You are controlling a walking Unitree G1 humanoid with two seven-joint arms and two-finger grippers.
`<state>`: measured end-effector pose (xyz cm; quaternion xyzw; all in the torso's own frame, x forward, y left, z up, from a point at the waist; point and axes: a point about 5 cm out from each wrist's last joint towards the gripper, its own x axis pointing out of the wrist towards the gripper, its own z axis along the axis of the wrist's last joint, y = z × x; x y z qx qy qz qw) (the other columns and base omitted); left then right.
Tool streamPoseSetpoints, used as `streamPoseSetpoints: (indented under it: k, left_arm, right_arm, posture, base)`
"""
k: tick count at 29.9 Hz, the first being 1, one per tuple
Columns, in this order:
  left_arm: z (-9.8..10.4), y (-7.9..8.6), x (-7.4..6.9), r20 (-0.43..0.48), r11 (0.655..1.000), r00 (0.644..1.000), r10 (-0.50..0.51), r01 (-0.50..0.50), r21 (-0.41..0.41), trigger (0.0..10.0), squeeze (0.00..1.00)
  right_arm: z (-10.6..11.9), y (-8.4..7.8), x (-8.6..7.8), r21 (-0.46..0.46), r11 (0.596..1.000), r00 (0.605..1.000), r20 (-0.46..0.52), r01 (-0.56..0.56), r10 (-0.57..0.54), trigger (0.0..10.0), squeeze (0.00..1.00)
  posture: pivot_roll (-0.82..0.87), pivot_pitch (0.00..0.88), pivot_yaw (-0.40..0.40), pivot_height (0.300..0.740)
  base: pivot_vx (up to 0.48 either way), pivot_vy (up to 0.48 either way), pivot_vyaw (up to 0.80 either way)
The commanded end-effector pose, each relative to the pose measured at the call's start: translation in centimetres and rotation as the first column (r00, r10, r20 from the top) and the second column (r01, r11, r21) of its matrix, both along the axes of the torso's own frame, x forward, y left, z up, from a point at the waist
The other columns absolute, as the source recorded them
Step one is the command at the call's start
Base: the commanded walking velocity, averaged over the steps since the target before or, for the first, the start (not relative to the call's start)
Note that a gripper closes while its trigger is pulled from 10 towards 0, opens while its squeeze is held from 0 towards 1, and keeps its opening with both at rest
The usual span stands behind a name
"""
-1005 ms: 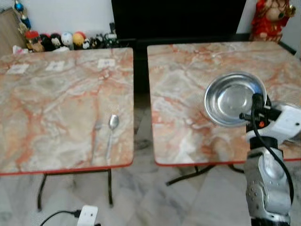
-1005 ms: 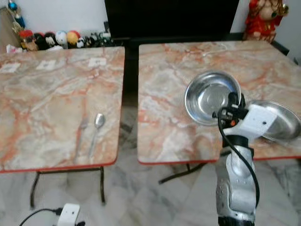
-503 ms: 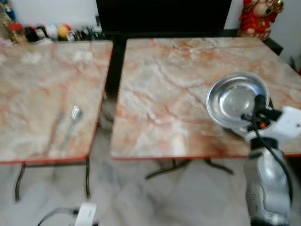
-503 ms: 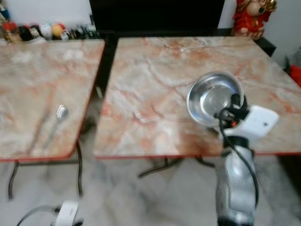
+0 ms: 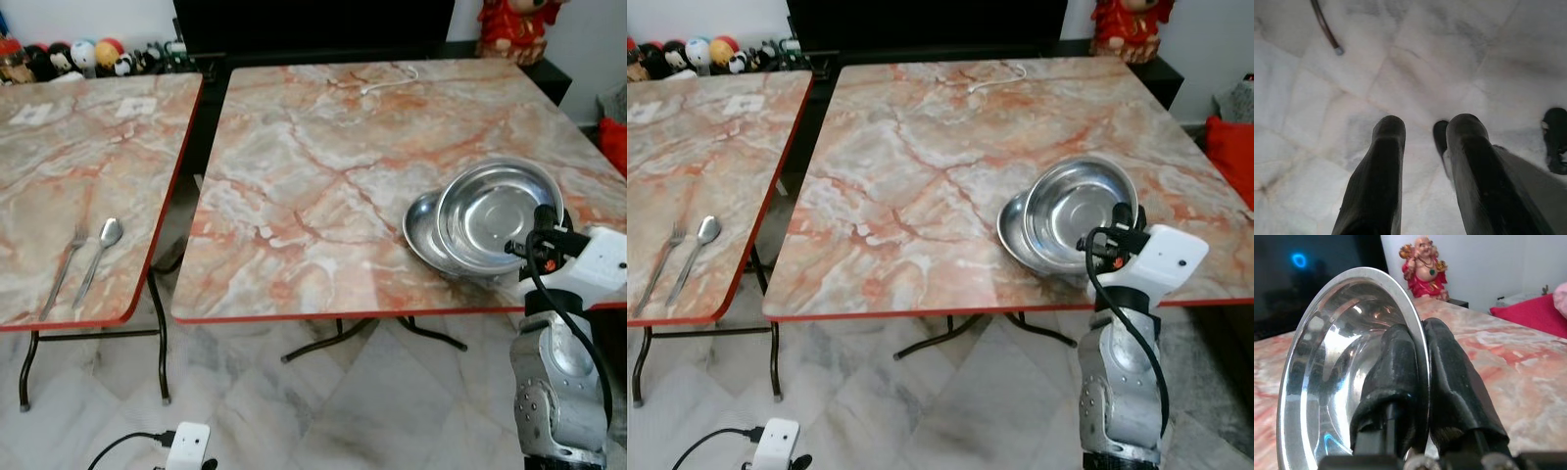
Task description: Setting the table
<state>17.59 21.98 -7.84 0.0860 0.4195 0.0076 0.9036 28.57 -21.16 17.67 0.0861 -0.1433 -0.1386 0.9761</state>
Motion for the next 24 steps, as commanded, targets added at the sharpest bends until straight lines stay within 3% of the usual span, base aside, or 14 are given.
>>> streamPoseSetpoints:
  k: [1, 12, 20, 24]
  left_arm:
    - [-0.2, 0.4, -0.6, -0.023, 1.000, 1.000, 0.000, 0.000, 0.002, 10.0, 0.00]
    - [-0.3, 0.5, -0.9, -0.032, 1.000, 0.999, -0.011, 0.012, 0.006, 10.0, 0.00]
    - [-0.4, 0.5, -1.1, -0.033, 1.000, 0.999, -0.003, 0.003, 0.009, 10.0, 0.00]
    - [-0.4, 0.6, -1.2, -0.034, 1.000, 0.999, -0.004, 0.004, 0.010, 10.0, 0.00]
  right_arm:
    - [0.6, 0.3, 0.0, 0.003, 1.000, 1.000, 0.024, -0.005, 0.005, 10.0, 0.00]
    - [0.7, 0.4, 0.1, 0.009, 1.000, 1.000, 0.027, -0.002, 0.002, 10.0, 0.00]
    - [0.9, 0.0, 0.3, 0.009, 0.999, 0.999, 0.039, 0.035, -0.036, 10.0, 0.00]
    - [0.6, -0.6, -0.7, 0.021, 0.993, 0.993, 0.024, 0.115, -0.116, 10.0, 0.00]
  posture:
    - [-0.13, 0.102, 0.025, 0.740]
    - [-0.12, 0.101, 0.024, 0.740]
    - [-0.11, 0.102, 0.021, 0.740]
    - [-0.11, 0.103, 0.017, 0.740]
  base:
    - [0.345, 0.000, 0.00]
    - [0.347, 0.000, 0.00]
    - [0.000, 0.000, 0.00]
    - [0.000, 0.000, 0.00]
